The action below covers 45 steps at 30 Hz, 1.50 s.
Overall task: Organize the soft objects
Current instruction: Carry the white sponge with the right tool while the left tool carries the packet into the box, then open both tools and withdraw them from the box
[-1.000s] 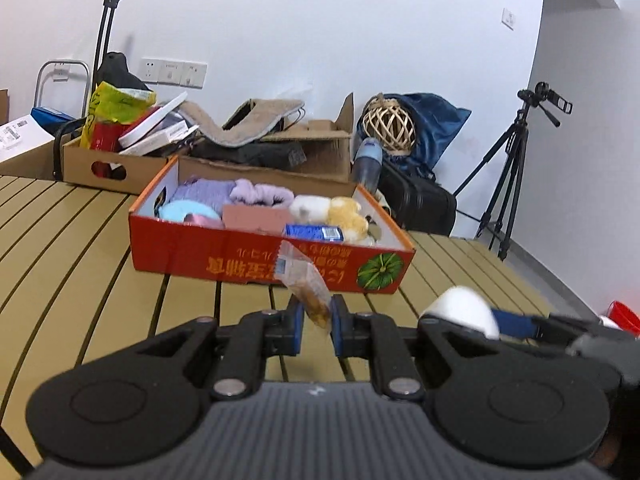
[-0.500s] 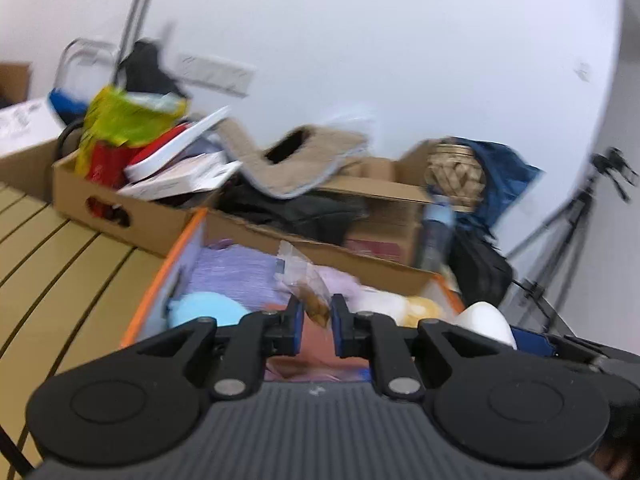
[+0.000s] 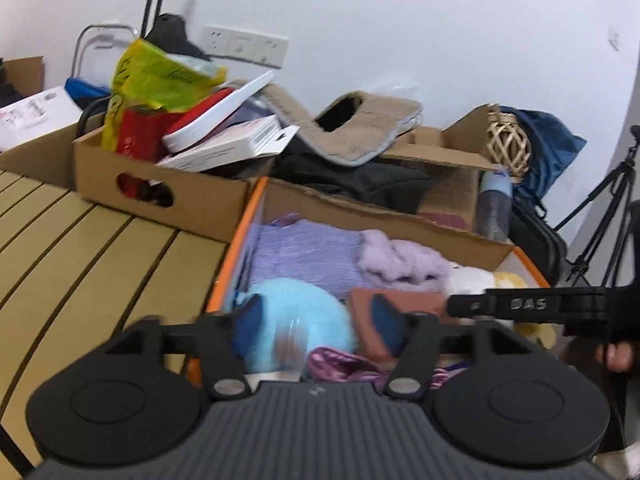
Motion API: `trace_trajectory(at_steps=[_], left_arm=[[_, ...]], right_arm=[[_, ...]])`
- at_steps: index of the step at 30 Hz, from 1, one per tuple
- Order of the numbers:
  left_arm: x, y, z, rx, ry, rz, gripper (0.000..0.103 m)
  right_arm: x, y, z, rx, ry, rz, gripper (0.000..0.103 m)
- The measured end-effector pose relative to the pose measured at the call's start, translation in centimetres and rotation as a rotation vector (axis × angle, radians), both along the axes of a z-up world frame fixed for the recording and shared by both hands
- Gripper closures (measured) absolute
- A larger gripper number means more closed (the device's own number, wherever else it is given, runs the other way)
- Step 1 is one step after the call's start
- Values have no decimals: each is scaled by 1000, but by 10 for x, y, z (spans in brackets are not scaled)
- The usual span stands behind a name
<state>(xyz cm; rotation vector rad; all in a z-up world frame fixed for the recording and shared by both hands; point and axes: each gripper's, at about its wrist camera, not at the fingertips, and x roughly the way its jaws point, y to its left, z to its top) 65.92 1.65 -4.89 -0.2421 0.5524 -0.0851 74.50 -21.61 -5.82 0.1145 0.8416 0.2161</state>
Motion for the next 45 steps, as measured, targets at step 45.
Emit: trace_trajectory(at_steps=[45], left_arm=[[-461,-23,88,261,-317,58,0]], right_arm=[[-512,-11,97,2,-408,-59,12]])
